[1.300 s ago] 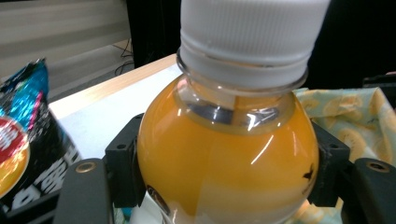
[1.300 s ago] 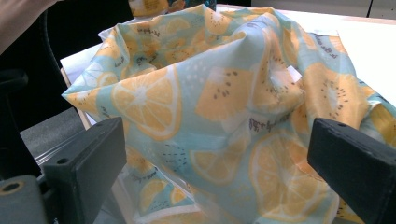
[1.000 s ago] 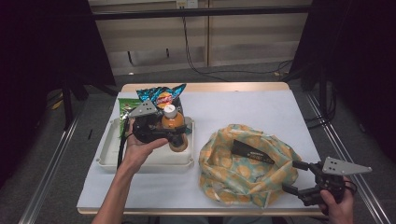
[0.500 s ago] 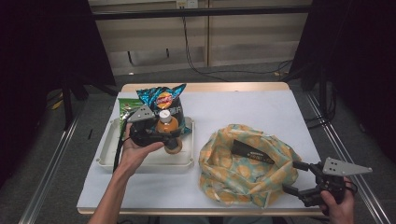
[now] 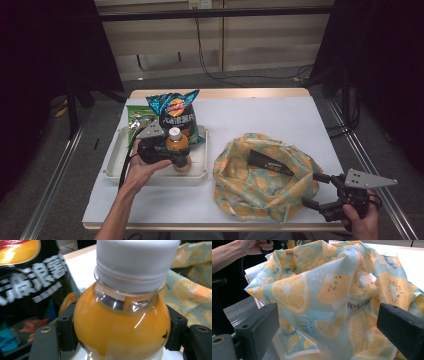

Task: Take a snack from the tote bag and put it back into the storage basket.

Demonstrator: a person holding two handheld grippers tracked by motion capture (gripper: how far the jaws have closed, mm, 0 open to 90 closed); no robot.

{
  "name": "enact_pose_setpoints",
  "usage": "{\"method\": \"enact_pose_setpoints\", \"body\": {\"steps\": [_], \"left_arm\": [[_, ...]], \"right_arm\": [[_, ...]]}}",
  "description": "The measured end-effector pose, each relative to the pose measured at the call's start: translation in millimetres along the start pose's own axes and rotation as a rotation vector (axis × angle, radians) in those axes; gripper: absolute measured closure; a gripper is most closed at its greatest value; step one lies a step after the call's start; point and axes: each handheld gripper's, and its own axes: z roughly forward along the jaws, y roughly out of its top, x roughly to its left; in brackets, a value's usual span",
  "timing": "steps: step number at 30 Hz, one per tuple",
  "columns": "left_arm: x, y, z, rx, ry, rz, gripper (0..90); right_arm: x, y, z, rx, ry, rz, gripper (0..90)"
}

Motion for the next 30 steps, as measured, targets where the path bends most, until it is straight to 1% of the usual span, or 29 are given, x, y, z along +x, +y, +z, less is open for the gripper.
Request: {"method": "enact_pose_setpoints", "body": {"steps": [2,3,4,5,8,9,11,12,13,14,15,17,21,24,26,27,29,30], "left_arm": [[4.3,-1.5,-1.7,-0.003,-0.005,0.001,30.4],[5.9,-2.8,-1.5,-0.013,-0.006,-0.007,30.4],[8.2,-3.7,-1.1,-0.011,-0.008,-0.013,30.4],[9.2,-4.5,-1.0,0.0,-0.001,-0.012,30.4],[12.3,-8.8,-0.2,0.0,-0.009,-0.028,30.3],[12.2,-10.0,0.4,0.009,-0.005,-0.018,30.4],[10.7,-11.6,1.4,0.011,-0.008,-0.017,30.3],[9.5,-11.2,1.0,0.016,-0.007,-0.023,30.3],[8.7,-11.4,1.1,0.014,-0.017,-0.026,30.3],[7.2,-11.8,1.1,0.014,-0.01,-0.026,30.3],[6.4,-11.9,1.2,0.014,-0.015,-0.021,30.3],[5.0,-11.8,2.8,0.007,-0.009,-0.029,30.3],[-1.3,-10.5,6.9,0.006,-0.013,-0.018,30.3],[-4.1,-11.2,9.9,-0.01,-0.023,-0.027,30.3],[-6.1,-11.1,11.4,-0.016,-0.024,-0.02,30.3],[-7.3,-11.0,12.9,-0.022,-0.024,-0.024,30.3],[-10.4,-9.6,14.9,-0.019,-0.004,-0.025,30.2],[-10.9,-9.7,15.6,-0.021,-0.005,-0.021,30.2]], "right_arm": [[-0.3,-0.1,0.5,0.001,0.002,-0.002,3.9],[-0.5,-0.1,0.8,0.001,0.003,-0.003,3.8],[-0.5,-0.1,1.1,0.002,0.003,-0.003,3.8],[-0.3,0.0,1.3,0.005,0.003,0.001,3.9],[0.1,0.1,1.6,0.004,0.005,-0.004,3.8],[0.1,0.1,1.6,0.004,0.005,-0.004,3.8],[-0.4,0.0,1.4,0.005,0.004,0.001,3.8],[-0.7,0.0,1.4,0.005,0.003,0.002,3.8],[-0.6,0.0,1.4,0.005,0.003,0.002,3.8],[-0.4,0.0,1.3,0.004,0.004,0.002,3.8],[-0.1,0.1,1.3,0.004,0.003,0.0,3.8],[0.0,0.0,1.4,0.003,0.007,-0.004,3.8],[0.1,0.2,1.3,0.003,0.007,-0.004,3.8],[-0.5,0.2,1.4,0.005,0.006,0.001,3.7],[-0.1,0.3,1.6,0.005,0.007,-0.001,3.8],[0.0,0.4,1.6,0.004,0.008,-0.005,3.8],[-0.2,0.3,1.3,0.006,0.008,-0.003,3.8],[-0.9,0.3,1.2,0.002,0.01,-0.004,3.8]]}}
